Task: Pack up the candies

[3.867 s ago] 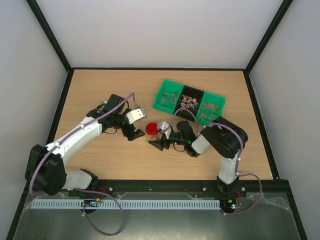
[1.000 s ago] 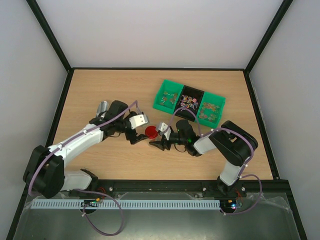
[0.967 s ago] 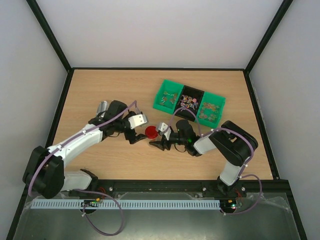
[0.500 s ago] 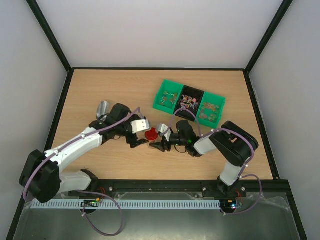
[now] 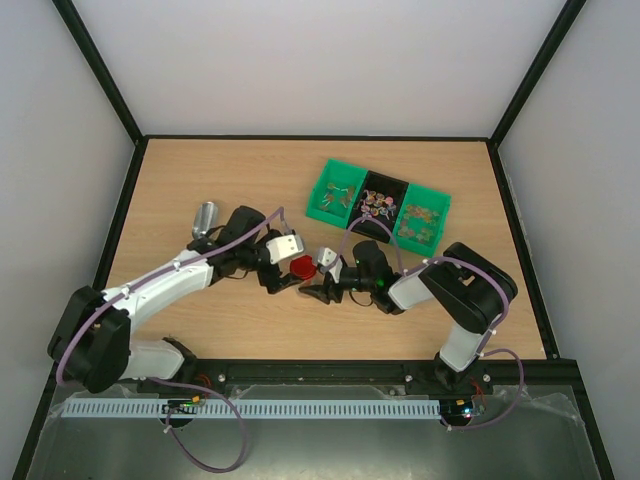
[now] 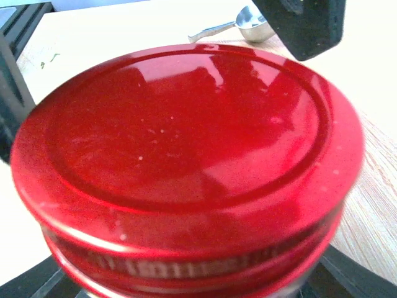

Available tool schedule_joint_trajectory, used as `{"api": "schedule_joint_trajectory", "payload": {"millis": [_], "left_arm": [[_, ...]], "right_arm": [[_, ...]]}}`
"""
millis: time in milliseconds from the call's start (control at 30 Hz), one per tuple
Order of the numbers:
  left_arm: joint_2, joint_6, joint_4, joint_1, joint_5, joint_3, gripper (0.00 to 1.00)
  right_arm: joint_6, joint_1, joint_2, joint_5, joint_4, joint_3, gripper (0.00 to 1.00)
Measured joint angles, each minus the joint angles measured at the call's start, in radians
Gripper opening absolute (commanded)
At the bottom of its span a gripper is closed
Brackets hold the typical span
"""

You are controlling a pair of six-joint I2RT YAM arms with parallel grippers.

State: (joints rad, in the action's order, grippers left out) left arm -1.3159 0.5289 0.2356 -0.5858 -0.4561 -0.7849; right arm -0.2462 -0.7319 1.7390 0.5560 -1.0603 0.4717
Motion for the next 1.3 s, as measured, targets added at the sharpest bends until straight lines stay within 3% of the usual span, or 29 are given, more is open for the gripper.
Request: {"api": "schedule_joint_trajectory", "payload": {"millis": [400, 500, 767, 1100, 1300], "left_arm": [[0.014, 0.1, 0.061, 0.133, 0.007, 0.001, 0.91], [0.05, 0.119, 0.096, 0.116, -0.021, 0.001, 0.93], [0.072, -0.116, -0.008, -0.013, -0.021, 0.028, 0.95], [-0.008, -0.293, -0.159, -0.052, 0.027, 0.04, 0.85], [-0.022, -0.321, -0.195, -0.055, 0.031, 0.041, 0.69]], "right_arm": [[0.0, 0.002, -0.006, 0.001, -0.007, -0.012, 0.32], [0.018, -0.002, -0.006, -0.008, -0.009, -0.012, 0.31], [0.091, -0.008, -0.006, -0.087, -0.026, -0.012, 0.32], [0.124, -0.026, -0.006, -0.145, -0.035, -0.012, 0.32], [0.127, -0.029, -0.006, -0.153, -0.036, -0.012, 0.32]]}}
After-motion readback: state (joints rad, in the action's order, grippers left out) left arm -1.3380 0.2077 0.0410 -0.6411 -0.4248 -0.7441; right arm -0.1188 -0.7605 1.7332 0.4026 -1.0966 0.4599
